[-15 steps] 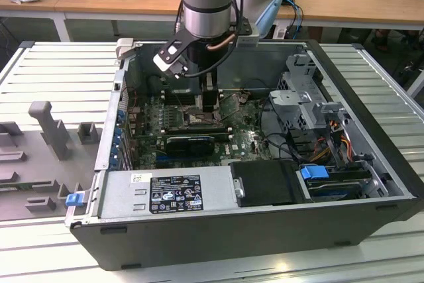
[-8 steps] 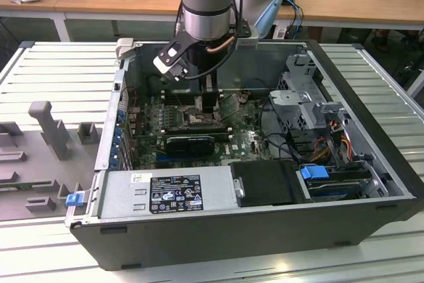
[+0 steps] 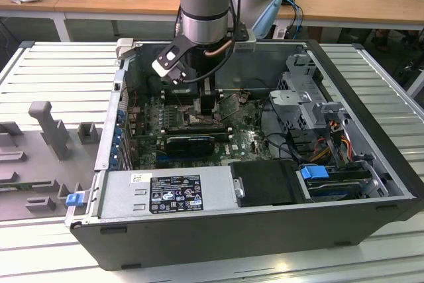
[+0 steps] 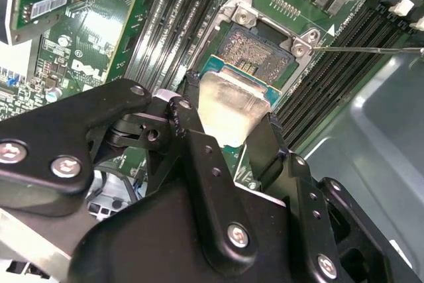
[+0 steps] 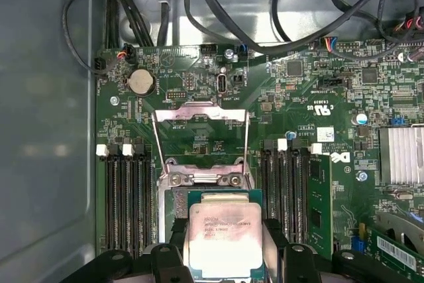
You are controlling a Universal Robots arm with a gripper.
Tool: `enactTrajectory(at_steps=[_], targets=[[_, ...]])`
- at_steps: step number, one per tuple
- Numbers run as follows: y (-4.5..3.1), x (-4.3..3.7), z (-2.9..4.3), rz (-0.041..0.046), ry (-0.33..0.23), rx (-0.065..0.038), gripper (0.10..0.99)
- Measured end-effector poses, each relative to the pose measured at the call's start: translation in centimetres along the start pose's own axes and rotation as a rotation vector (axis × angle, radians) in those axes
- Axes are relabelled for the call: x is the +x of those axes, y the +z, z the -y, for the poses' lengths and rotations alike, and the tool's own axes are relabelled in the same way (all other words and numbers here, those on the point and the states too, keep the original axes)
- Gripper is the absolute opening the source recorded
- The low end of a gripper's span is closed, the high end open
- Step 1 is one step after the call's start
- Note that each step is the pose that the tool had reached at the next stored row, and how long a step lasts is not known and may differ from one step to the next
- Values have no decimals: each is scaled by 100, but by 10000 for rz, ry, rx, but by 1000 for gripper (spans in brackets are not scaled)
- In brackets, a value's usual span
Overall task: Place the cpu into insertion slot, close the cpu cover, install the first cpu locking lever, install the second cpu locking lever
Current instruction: 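Place the cpu into insertion slot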
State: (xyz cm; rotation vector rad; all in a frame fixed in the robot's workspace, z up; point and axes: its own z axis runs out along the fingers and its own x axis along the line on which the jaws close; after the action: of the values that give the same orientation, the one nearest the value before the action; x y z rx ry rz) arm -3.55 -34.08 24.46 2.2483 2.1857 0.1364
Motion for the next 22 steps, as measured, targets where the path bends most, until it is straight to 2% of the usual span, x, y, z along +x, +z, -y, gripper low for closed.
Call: enactTrajectory(at_steps=[11,22], targets=[[82,33,21,-11,-70,4,529],[98,32,28,-24,-70,4,529]])
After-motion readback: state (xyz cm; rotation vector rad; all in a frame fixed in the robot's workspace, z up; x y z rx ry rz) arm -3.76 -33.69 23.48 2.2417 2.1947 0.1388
